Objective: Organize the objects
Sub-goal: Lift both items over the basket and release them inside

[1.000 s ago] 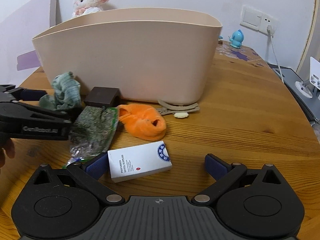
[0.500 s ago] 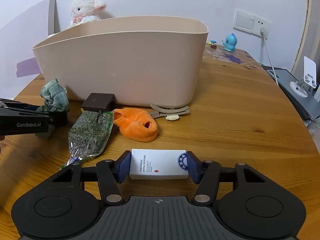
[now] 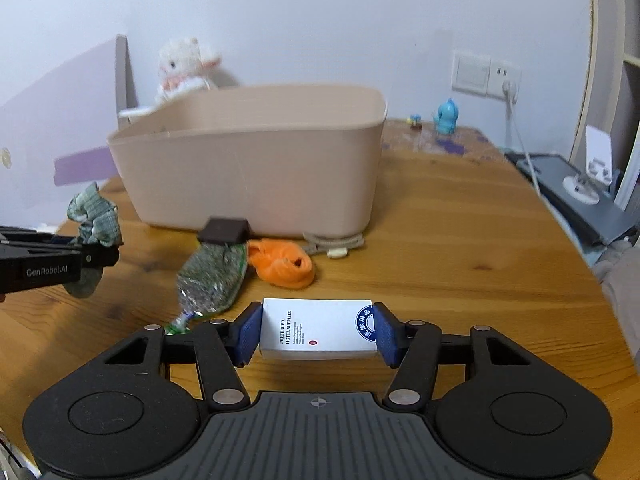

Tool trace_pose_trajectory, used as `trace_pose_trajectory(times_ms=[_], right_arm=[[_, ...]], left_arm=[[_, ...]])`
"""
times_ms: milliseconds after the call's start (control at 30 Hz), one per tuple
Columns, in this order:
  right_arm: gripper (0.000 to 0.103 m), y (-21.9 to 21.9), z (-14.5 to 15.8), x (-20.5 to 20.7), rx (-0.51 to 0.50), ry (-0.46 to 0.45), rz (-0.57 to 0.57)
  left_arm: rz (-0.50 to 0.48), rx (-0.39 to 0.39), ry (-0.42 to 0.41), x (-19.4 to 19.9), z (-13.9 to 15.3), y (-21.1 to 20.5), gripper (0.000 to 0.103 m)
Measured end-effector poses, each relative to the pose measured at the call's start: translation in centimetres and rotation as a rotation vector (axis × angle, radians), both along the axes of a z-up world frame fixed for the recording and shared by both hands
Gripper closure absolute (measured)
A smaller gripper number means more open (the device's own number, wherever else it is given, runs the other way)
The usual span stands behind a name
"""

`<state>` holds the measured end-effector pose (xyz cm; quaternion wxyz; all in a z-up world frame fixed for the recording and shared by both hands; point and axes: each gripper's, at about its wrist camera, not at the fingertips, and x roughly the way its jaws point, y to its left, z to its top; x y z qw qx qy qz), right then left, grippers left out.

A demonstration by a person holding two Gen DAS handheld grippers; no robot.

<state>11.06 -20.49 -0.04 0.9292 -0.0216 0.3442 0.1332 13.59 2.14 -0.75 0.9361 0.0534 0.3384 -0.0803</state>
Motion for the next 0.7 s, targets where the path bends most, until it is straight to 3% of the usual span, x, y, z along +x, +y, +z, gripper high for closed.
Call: trace_pose_trajectory(times_ms=[400, 700], right_arm=[[0.048, -1.6, 5.8, -3.0, 0.046, -0.175, 0.021], [0.048, -1.6, 8.9, -1.1, 0.064, -0.277, 0.017]], left_arm=[[0.001, -0.003, -0.143, -3.9, 5.0, -0.6, 0.079], [0.012, -0.003, -0.207, -2.4, 7.4, -1.2, 0.079]])
